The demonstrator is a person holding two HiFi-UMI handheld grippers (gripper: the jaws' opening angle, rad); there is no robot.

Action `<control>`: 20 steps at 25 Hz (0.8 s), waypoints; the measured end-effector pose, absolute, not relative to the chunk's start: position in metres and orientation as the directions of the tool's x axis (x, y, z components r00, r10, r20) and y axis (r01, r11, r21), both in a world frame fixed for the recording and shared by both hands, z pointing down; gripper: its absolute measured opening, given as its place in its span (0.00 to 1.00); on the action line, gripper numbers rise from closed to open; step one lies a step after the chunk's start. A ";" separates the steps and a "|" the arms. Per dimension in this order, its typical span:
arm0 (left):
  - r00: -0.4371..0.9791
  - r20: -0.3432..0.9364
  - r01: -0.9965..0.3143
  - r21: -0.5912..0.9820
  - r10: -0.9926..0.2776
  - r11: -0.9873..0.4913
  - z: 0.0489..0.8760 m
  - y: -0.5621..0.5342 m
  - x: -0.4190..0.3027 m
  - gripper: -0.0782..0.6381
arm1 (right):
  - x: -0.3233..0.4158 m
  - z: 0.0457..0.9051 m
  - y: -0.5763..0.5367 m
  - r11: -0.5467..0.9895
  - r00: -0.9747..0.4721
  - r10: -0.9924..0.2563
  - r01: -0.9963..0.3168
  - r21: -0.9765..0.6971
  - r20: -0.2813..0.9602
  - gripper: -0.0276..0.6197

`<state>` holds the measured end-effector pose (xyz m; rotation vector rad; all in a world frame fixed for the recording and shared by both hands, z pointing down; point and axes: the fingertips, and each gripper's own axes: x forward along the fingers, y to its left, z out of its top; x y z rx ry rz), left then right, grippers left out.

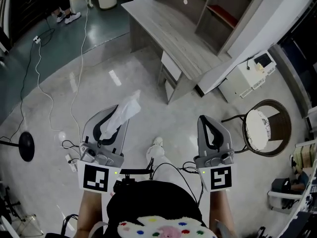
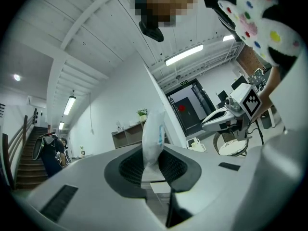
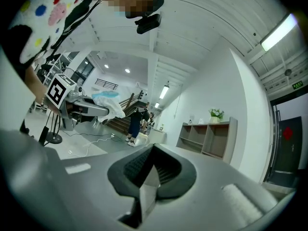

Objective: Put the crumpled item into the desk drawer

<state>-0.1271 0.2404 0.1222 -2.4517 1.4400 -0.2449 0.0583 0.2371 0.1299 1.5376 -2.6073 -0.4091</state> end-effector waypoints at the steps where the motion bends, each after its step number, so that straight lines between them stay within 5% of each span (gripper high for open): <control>1: 0.484 0.003 -0.826 -0.329 -0.875 -0.458 0.123 0.230 -0.125 0.20 | 0.060 0.131 0.226 0.462 -0.494 -0.868 -0.844 0.272 -0.057 0.06; 20: 0.419 0.018 -0.867 -0.289 -0.908 -0.406 0.123 0.023 -0.094 0.20 | 0.099 0.140 0.007 0.527 -0.546 -0.837 -0.820 0.222 -0.030 0.06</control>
